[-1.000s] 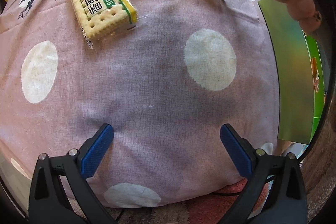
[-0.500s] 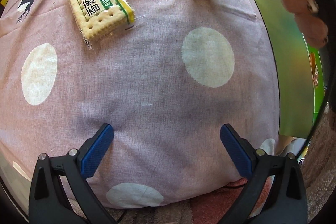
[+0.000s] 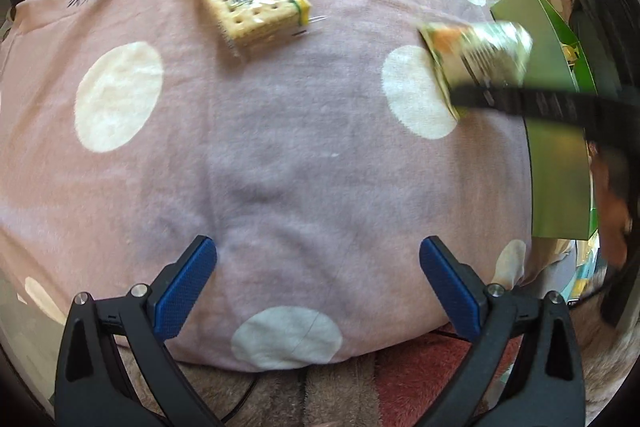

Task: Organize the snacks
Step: 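Lift the pale green-and-white packet with the right gripper and carry it toward the box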

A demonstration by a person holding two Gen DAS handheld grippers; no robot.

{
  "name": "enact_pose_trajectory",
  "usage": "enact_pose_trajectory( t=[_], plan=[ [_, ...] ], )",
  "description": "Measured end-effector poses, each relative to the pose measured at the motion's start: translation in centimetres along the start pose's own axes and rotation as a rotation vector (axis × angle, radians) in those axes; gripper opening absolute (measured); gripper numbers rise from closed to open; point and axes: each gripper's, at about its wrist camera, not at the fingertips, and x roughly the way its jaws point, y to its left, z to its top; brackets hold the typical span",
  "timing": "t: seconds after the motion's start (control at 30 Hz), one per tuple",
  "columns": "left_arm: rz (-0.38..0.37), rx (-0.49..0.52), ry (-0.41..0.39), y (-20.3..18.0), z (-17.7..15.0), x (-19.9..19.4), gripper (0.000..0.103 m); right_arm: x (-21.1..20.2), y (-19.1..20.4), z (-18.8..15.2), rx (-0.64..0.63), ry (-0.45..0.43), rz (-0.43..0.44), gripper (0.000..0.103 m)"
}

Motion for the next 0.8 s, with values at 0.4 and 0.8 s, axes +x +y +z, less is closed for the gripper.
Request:
enact_pose_trajectory(
  t=[0.4,0.8],
  plan=[
    [-0.014,-0.018,-0.024,1.3,-1.5,-1.7,0.102,1.0,2.9,-8.6,-0.02,0.059,0.047,0.019],
    [-0.081,0.016,-0.054,-1.3,-2.2,-2.6,0.101,-3.6,0.6,-10.1,0.018,-0.012,0.06,0.047]
  ],
)
